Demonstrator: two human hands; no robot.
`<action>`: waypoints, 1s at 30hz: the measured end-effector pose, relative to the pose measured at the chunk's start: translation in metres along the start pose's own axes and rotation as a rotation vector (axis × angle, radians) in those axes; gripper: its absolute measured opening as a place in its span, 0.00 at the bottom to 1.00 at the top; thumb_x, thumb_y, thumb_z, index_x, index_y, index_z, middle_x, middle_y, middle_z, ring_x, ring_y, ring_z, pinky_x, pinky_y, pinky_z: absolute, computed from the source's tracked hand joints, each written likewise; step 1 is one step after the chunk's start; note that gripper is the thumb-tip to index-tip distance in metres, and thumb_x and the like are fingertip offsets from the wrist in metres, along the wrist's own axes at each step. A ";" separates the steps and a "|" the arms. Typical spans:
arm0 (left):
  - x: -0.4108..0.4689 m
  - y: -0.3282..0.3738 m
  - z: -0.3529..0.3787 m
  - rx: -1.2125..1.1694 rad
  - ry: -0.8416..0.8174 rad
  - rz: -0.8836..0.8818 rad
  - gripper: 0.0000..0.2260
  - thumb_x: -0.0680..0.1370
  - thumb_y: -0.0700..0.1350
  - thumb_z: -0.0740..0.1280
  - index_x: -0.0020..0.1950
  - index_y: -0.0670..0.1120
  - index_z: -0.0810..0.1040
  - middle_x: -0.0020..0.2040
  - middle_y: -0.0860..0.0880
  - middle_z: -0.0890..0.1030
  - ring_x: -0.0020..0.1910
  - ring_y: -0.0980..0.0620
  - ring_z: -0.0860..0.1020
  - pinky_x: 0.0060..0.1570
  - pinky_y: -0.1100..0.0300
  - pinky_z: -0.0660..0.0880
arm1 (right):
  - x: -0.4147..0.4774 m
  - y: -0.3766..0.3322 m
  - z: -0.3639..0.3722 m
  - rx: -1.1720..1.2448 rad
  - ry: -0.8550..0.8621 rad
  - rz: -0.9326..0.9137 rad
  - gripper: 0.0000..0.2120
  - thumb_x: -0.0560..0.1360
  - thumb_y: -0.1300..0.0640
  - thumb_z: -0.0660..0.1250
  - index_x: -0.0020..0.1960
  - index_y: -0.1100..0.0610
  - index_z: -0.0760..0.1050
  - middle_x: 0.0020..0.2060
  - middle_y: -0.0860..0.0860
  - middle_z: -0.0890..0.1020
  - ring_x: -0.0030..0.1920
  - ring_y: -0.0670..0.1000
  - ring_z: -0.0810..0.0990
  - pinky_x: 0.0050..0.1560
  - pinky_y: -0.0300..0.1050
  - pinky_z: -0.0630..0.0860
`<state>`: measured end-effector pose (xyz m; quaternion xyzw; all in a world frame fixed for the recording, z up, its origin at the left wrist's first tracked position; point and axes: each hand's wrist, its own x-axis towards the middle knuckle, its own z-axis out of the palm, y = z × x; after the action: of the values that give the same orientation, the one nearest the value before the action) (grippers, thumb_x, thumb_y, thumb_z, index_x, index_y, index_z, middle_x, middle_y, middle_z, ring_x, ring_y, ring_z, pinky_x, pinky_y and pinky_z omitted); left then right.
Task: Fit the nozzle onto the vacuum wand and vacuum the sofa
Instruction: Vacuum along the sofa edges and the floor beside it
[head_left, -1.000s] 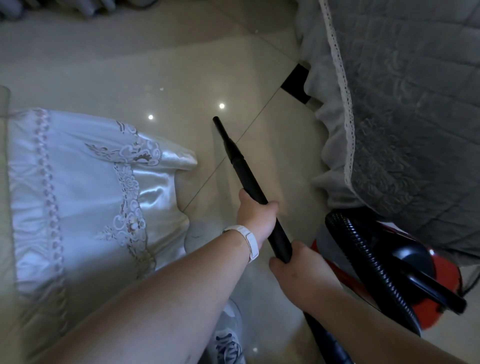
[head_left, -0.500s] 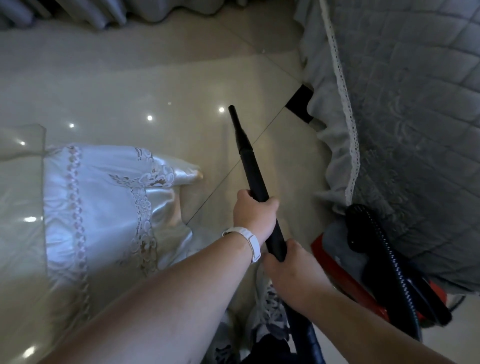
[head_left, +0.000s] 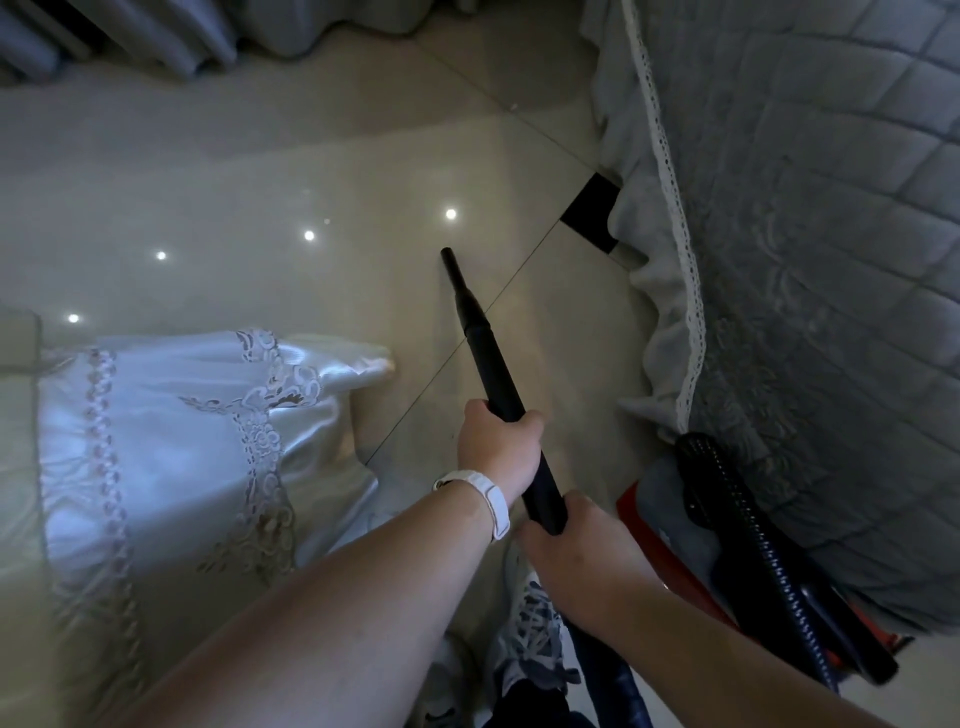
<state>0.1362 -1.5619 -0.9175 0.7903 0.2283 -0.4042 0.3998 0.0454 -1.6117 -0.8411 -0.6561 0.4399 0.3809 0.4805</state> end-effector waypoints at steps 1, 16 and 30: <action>-0.001 0.002 0.000 0.008 -0.005 -0.006 0.10 0.76 0.46 0.68 0.54 0.45 0.72 0.43 0.48 0.78 0.37 0.51 0.77 0.33 0.59 0.70 | -0.001 -0.001 -0.003 0.002 -0.009 -0.001 0.08 0.75 0.50 0.63 0.47 0.54 0.71 0.35 0.49 0.77 0.30 0.47 0.74 0.29 0.41 0.70; 0.042 0.029 -0.036 -0.007 0.084 -0.046 0.13 0.76 0.47 0.67 0.56 0.42 0.73 0.44 0.46 0.79 0.39 0.49 0.79 0.39 0.56 0.74 | 0.032 -0.057 -0.002 -0.125 -0.053 -0.028 0.10 0.74 0.49 0.64 0.47 0.56 0.72 0.38 0.53 0.80 0.33 0.51 0.77 0.34 0.43 0.73; 0.096 0.057 -0.093 0.020 0.137 -0.066 0.13 0.78 0.46 0.65 0.58 0.42 0.70 0.45 0.47 0.77 0.39 0.49 0.77 0.37 0.57 0.72 | 0.063 -0.128 0.020 -0.226 -0.071 -0.091 0.08 0.77 0.48 0.64 0.45 0.51 0.69 0.37 0.50 0.77 0.31 0.48 0.74 0.29 0.41 0.69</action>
<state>0.2723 -1.5147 -0.9385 0.8122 0.2768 -0.3645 0.3618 0.1849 -1.5868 -0.8668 -0.7115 0.3465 0.4288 0.4357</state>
